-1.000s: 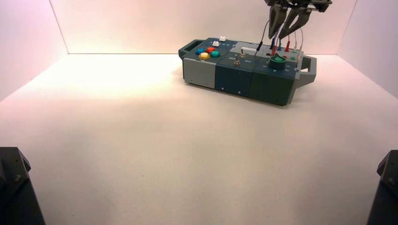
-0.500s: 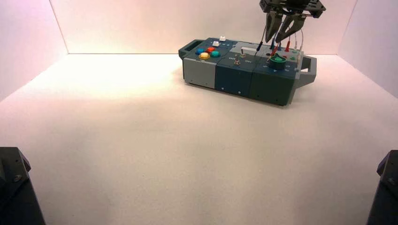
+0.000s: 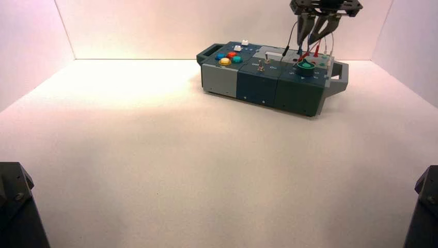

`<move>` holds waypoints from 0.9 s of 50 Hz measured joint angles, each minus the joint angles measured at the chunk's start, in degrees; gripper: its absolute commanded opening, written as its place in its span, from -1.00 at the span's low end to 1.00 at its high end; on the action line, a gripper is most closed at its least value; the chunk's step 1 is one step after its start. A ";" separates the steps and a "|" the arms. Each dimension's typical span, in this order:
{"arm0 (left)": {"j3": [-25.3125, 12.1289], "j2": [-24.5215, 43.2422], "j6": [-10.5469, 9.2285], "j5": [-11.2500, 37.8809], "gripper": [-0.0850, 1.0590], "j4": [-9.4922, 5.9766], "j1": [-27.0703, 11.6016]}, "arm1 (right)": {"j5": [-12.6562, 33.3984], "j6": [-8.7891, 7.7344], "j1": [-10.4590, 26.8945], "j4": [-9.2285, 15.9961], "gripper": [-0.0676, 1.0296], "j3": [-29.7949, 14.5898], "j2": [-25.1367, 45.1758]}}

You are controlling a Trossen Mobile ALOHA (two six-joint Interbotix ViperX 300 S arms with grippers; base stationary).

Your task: Insert the blue wire.

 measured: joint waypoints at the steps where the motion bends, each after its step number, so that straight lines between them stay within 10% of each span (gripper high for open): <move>1: 0.00 -0.09 0.00 0.00 0.12 0.00 0.00 | 0.00 -0.09 -0.09 -0.18 -0.09 -0.09 0.09; 45: 0.00 -0.09 0.00 0.00 0.12 0.00 0.00 | 0.09 -0.09 -6.50 -5.36 -0.09 -0.88 0.62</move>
